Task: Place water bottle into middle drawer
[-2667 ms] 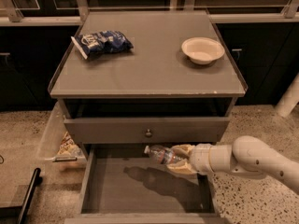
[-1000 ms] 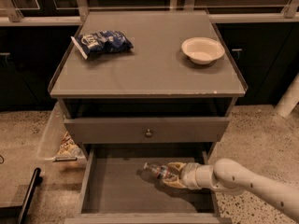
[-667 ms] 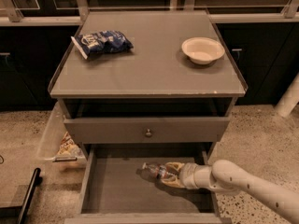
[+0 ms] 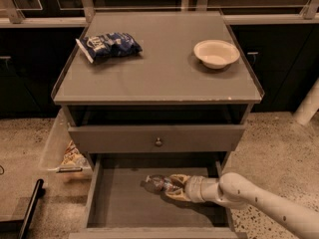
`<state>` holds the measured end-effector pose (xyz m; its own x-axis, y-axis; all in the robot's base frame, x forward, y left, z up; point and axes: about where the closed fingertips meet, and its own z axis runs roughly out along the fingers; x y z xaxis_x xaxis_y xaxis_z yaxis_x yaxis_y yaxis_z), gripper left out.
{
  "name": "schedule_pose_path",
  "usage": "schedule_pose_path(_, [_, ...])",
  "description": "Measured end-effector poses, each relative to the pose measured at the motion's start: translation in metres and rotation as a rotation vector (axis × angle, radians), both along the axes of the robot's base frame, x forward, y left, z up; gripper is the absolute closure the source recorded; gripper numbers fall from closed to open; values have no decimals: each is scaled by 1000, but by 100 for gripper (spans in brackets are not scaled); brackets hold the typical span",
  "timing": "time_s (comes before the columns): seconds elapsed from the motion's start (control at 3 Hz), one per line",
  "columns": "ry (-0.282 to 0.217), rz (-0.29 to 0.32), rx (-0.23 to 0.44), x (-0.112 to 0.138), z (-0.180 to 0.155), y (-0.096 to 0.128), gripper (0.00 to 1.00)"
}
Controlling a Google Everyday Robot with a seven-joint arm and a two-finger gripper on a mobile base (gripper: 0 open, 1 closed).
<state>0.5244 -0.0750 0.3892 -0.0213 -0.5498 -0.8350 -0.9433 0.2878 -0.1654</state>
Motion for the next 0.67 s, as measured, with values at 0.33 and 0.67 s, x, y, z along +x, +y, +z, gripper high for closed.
schedule_pose_path(0.33, [-3, 11, 11, 1, -4, 6, 92])
schedule_pose_path(0.67, [-2, 11, 11, 0, -4, 6, 68])
